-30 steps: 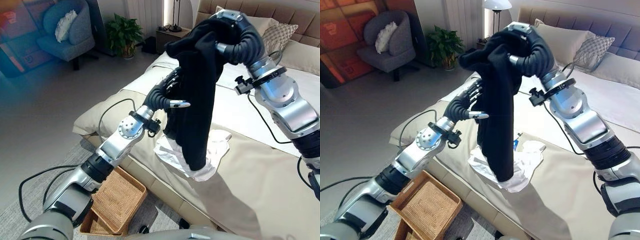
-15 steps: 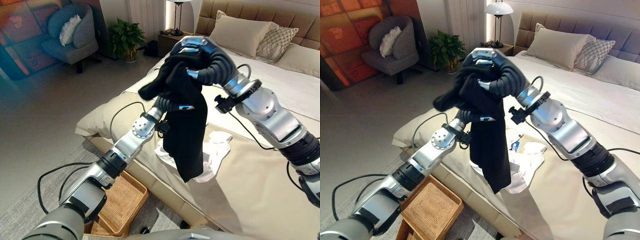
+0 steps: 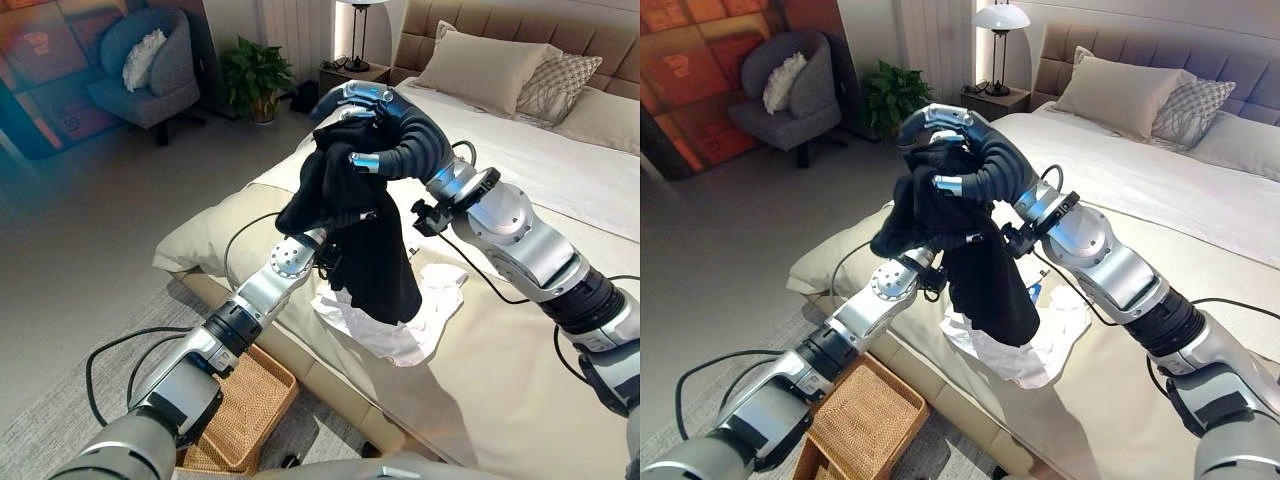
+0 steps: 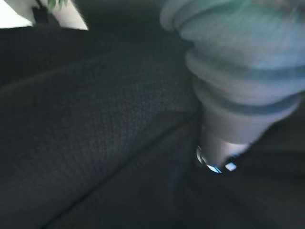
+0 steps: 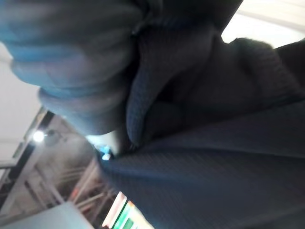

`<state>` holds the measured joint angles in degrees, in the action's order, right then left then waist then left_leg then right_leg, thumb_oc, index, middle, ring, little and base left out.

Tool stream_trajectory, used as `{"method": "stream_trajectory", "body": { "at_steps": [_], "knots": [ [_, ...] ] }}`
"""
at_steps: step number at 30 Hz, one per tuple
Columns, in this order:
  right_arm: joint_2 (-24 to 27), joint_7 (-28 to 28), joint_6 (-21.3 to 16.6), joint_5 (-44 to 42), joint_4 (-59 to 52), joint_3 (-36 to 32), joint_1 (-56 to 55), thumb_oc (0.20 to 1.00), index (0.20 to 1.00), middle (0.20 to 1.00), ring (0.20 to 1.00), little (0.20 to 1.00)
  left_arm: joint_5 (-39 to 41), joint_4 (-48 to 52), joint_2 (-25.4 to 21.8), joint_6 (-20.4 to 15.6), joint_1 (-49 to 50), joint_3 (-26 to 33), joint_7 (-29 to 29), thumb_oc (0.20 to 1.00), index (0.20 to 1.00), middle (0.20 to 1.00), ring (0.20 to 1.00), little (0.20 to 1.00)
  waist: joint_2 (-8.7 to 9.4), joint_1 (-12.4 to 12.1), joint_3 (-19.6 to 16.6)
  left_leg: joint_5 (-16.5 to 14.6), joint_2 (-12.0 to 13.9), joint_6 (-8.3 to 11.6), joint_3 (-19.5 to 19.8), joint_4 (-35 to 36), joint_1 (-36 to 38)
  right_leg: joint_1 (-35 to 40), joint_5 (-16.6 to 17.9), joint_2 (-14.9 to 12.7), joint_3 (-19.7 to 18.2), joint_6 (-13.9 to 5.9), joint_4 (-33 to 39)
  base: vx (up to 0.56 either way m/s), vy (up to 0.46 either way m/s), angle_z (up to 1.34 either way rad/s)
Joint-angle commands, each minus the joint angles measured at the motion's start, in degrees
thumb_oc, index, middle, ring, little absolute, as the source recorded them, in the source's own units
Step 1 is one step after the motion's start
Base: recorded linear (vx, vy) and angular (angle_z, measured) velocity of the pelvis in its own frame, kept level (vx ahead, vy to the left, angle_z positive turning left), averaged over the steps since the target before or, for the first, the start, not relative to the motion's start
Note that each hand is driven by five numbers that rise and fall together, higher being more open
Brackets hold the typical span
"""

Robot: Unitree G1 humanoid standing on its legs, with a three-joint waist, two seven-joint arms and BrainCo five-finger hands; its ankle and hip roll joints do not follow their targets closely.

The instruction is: Pick up clothes into the bucket

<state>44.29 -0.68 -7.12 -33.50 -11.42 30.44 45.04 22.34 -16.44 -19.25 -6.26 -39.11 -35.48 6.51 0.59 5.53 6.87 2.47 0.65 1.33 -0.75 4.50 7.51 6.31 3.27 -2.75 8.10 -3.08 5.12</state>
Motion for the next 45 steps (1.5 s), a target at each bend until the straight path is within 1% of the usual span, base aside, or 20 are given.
{"method": "stream_trajectory", "body": {
  "at_steps": [1,5,10,16,17,18,20,21,22,23,25,26,28,29,30,31,38,40,43,45],
  "knots": [
    [-0.76,2.41,-4.53,-2.02,-5.96,-6.67,-0.53,1.0,1.0,1.0,1.0,1.0,3.4,0.22,-0.41,-1.93,-4.41,-0.42,0.29,0.2,0.2,0.2,0.2,0.2,2.17,-0.57,-1.94,-4.15,-0.83,0.84,2.39,-5.53,-2.61,0.18,-4.89,-3.83,2.84,-4.14,-6.36,0.0,0.0,0.0],
    [0.57,4.27,-4.14,-0.02,-4.63,-15.3,-9.81,1.0,1.0,1.0,1.0,1.0,6.1,7.33,-5.93,-3.19,-2.35,4.1,1.18,0.2,0.2,0.2,0.2,0.2,2.0,-0.89,-1.89,-4.15,-0.95,0.76,2.86,-5.38,-2.88,0.2,-5.0,-3.89,3.26,-4.21,-6.36,0.0,0.0,0.0],
    [-1.04,6.27,-3.87,0.36,-0.93,-23.58,-19.05,1.0,1.0,1.0,1.0,1.0,9.74,14.56,-10.98,-4.69,1.42,10.63,1.91,0.2,0.2,0.2,0.2,0.2,1.72,-1.5,-1.91,-4.1,-1.11,0.71,3.31,-5.15,-2.88,0.34,-5.1,-4.03,3.75,-4.24,-6.26,0.0,-0.004,0.02],
    [-2.19,7.2,-2.77,0.98,3.17,-27.02,-23.35,1.0,1.0,1.0,1.0,1.0,9.89,16.59,-16.37,-6.06,3.24,16.86,3.56,0.2,0.2,0.2,0.2,0.2,1.47,-2.04,-2.19,-4.17,-1.18,0.78,3.45,-4.82,-2.54,0.7,-5.19,-4.09,4.01,-4.25,-5.97,0.0,-0.001,0.01],
    [-2.8,7.11,-2.31,1.38,5.19,-28.11,-25.46,1.0,1.0,1.0,1.0,1.0,9.91,16.9,-20.24,-6.94,2.94,20.3,4.55,0.2,0.2,0.2,0.2,0.2,1.25,-2.23,-2.22,-4.16,-1.22,0.85,3.52,-4.78,-2.49,0.83,-5.23,-4.11,4.06,-4.23,-5.88,0.0,0.0,0.0],
    [-2.8,7.11,-2.31,1.39,5.19,-28.11,-25.46,1.0,1.0,1.0,1.0,1.0,9.91,16.91,-20.25,-6.93,2.95,20.3,4.55,0.2,0.2,0.2,0.2,0.2,1.25,-2.21,-2.21,-4.16,-1.22,0.85,3.52,-4.78,-2.48,0.84,-5.23,-4.11,4.07,-4.24,-5.88,0.0,0.0,0.0],
    [-4.29,6.7,-1.9,2.01,6.6,-28.66,-27.87,1.0,1.0,1.0,1.0,1.0,10.0,16.94,-23.54,-7.75,2.06,22.73,5.47,0.2,0.2,0.2,0.2,0.2,1.0,-2.3,-2.27,-4.16,-1.23,0.9,3.64,-4.72,-2.45,0.87,-5.23,-4.09,4.13,-4.23,-5.79,0.01,0.0,0.03],
    [-6.04,6.41,-1.44,3.03,8.34,-29.2,-30.9,1.0,1.0,1.0,1.0,1.0,10.73,16.44,-27.47,-8.71,0.63,25.1,6.5,0.2,0.2,0.2,0.2,0.2,0.65,-2.41,-2.27,-4.09,-1.27,0.91,3.81,-4.66,-2.55,0.92,-5.24,-4.05,4.28,-4.23,-5.66,0.01,-0.003,0.05],
    [-6.16,6.4,-1.44,3.07,8.31,-29.23,-30.94,1.0,1.0,1.0,1.0,1.0,10.79,16.37,-27.58,-8.75,0.57,25.01,6.48,0.2,0.2,0.2,0.2,0.2,0.74,-2.38,-2.28,-4.1,-1.27,0.92,3.83,-4.66,-2.55,0.94,-5.25,-4.05,4.31,-4.23,-5.65,0.01,-0.003,0.04],
    [-7.34,5.78,-0.93,5.48,9.78,-29.42,-33.34,1.0,1.0,1.0,1.0,1.0,11.46,16.13,-31.22,-9.65,-0.77,26.16,7.06,0.2,0.2,0.2,0.2,0.2,0.41,-2.52,-2.25,-4.06,-1.35,0.94,3.98,-4.58,-2.6,0.91,-5.25,-4.05,4.49,-4.27,-5.61,0.0,0.0,0.0],
    [-8.28,5.6,-0.76,6.98,10.75,-29.47,-34.75,1.0,1.0,1.0,1.0,1.0,12.06,16.11,-32.72,-10.22,-1.68,26.56,7.41,0.2,0.2,0.2,0.2,0.2,0.42,-2.6,-2.26,-4.03,-1.41,0.96,4.18,-4.56,-2.71,0.93,-5.31,-4.07,4.71,-4.28,-5.57,0.0,-0.004,0.07],
    [-9.68,5.56,-0.24,8.6,14.53,-28.8,-36.59,1.0,1.0,1.0,1.0,1.0,12.62,16.07,-35.2,-11.43,-3.15,27.34,8.43,0.2,0.2,0.2,0.2,0.2,0.15,-2.96,-2.16,-3.98,-1.56,0.97,4.46,-4.57,-2.88,0.89,-5.28,-4.13,5.06,-4.33,-5.62,0.0,-0.004,0.13],
    [-10.37,5.66,0.02,9.38,16.36,-28.81,-37.25,1.0,1.0,1.0,1.0,1.0,12.7,16.12,-36.39,-11.73,-3.33,27.82,8.75,0.2,0.2,0.2,0.2,0.2,0.2,-3.05,-2.05,-3.96,-1.61,0.96,4.66,-4.61,-2.93,0.93,-5.28,-4.17,5.23,-4.35,-5.64,0.0,-0.006,0.16],
    [-11.37,5.82,0.59,10.65,20.5,-28.58,-38.61,1.0,1.0,1.0,1.0,1.0,12.32,16.2,-39.43,-12.35,-2.96,28.82,9.25,0.2,0.2,0.2,0.2,0.2,0.08,-3.5,-1.97,-3.86,-1.79,1.0,5.06,-4.67,-3.23,0.93,-5.31,-4.16,5.54,-4.37,-5.57,-0.01,-0.005,0.11],
    [-11.38,5.82,0.58,10.65,20.52,-28.56,-38.59,1.0,1.0,1.0,1.0,1.0,12.33,16.19,-39.45,-12.35,-2.96,28.83,9.24,0.2,0.2,0.2,0.2,0.2,0.09,-3.47,-1.98,-3.86,-1.8,1.0,5.08,-4.68,-3.25,0.92,-5.31,-4.16,5.56,-4.37,-5.57,-0.02,-0.005,0.07],
    [-12.32,6.13,0.66,11.46,24.37,-28.58,-39.47,1.0,1.0,1.0,1.0,1.0,11.92,16.22,-42.16,-12.69,-2.14,30.41,9.59,0.2,0.2,0.2,0.2,0.2,-0.01,-3.9,-1.79,-3.78,-1.88,1.04,5.41,-4.71,-3.49,0.82,-5.32,-4.2,5.88,-4.41,-5.61,-0.01,0.002,0.09],
    [-16.82,7.72,1.62,15.99,38.27,-28.79,-42.95,1.0,1.0,1.0,1.0,1.0,10.95,14.95,-49.75,-13.77,1.69,36.16,11.22,0.2,0.2,0.2,0.2,0.2,-0.25,-5.52,-0.73,-3.26,-2.21,1.19,7.3,-4.89,-4.86,0.23,-5.44,-4.43,7.75,-4.46,-5.94,-0.02,-0.001,0.17],
    [-17.52,8.21,1.53,16.59,40.75,-28.65,-43.17,1.0,1.0,1.0,1.0,1.0,10.56,14.37,-51.07,-14.02,1.47,36.4,11.76,0.2,0.2,0.2,0.2,0.2,-0.24,-5.59,-0.64,-3.12,-2.28,1.26,7.73,-4.93,-5.23,0.07,-5.4,-4.47,8.2,-4.48,-5.9,-0.01,-0.005,0.18],
    [-18.8,9.01,2.0,18.31,48.09,-28.35,-44.0,1.0,1.0,1.0,1.0,1.0,9.62,12.13,-55.76,-14.77,-2.84,35.49,13.76,0.2,0.2,0.2,0.2,0.2,-0.47,-6.14,-0.45,-2.81,-2.51,1.43,8.82,-4.96,-5.92,-0.09,-5.39,-4.57,9.5,-4.66,-5.92,0.0,-0.002,0.23],
    [-19.08,9.06,1.92,18.51,49.45,-28.2,-44.05,1.0,1.0,1.0,1.0,1.0,9.5,11.24,-56.58,-15.01,-4.3,34.69,14.27,0.2,0.2,0.2,0.2,0.2,-0.45,-6.13,-0.44,-2.74,-2.56,1.46,9.1,-4.91,-6.05,-0.18,-5.39,-4.59,9.85,-4.73,-5.96,0.0,0.0,0.15]
  ]
}}
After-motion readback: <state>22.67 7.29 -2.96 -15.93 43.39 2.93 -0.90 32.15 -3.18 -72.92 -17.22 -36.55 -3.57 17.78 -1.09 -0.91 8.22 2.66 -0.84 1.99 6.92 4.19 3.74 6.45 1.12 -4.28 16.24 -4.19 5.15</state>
